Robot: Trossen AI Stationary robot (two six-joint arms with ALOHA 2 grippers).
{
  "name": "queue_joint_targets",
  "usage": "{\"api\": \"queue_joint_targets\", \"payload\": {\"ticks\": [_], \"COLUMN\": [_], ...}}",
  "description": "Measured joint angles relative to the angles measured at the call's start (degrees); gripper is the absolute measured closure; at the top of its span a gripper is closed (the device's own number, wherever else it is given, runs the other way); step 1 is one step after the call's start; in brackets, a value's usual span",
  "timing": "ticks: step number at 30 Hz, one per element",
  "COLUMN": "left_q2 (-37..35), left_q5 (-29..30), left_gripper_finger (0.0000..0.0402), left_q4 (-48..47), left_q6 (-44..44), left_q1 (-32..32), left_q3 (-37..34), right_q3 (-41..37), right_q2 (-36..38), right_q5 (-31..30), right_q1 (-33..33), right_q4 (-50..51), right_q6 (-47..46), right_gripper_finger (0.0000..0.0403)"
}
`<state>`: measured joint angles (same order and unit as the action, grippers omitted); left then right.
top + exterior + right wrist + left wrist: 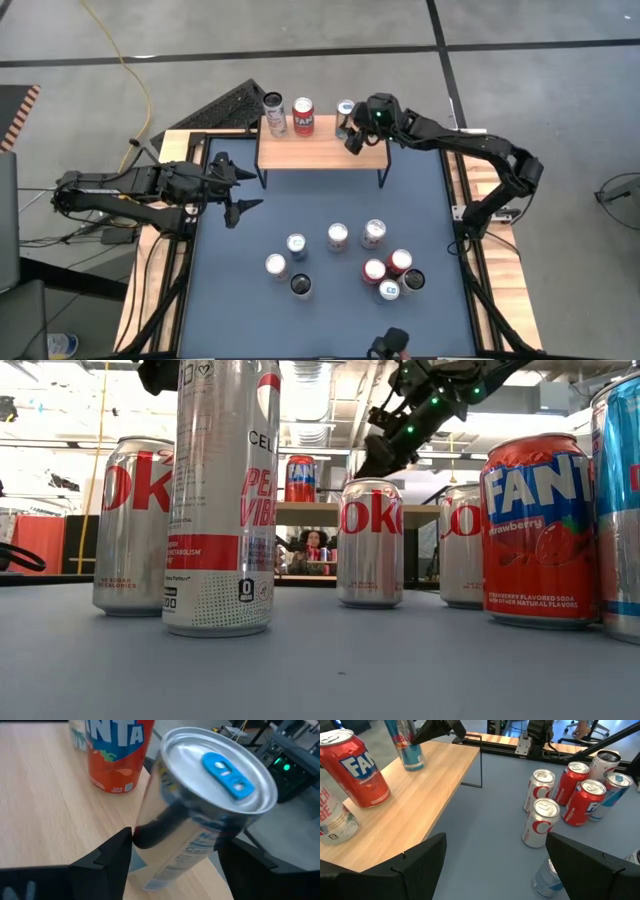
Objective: Place canned beverage on shelf
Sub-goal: Adjust the blue soda can
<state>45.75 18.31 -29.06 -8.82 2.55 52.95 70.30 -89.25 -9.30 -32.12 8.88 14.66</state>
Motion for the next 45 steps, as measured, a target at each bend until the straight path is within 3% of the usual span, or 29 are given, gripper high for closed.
{"api": "queue_joint_targets", "payload": {"ticks": [13,29,36,45], "left_q2": [-0.01,0.0,0.0,-0.02], "left_q5": [0.02,0.3,0.39,0.39], "left_gripper_finger": [0.0069,0.0069,0.0069,0.0069], "left_q4": [0.0,0.06,1.15,2.12], "left_q6": [-0.46,-0.34,0.34,1.68], "left_q1": [0.0,0.0,0.0,0.0], "left_q3": [0.0,0.0,0.0,0.0], "right_q3": [-0.07,-0.09,-0.09,-0.09], "right_q2": [0.02,-0.04,-0.07,-0.09], "right_q5": [6.89,47.05,46.44,42.19], "right_q1": [-2.87,-12.55,-11.85,-11.07], "right_q4": [-0.74,1.64,1.98,2.15], "right_q6": [5.36,21.49,21.84,18.95], "right_gripper_finger": [0.0232,0.023,0.0217,0.0147]}}
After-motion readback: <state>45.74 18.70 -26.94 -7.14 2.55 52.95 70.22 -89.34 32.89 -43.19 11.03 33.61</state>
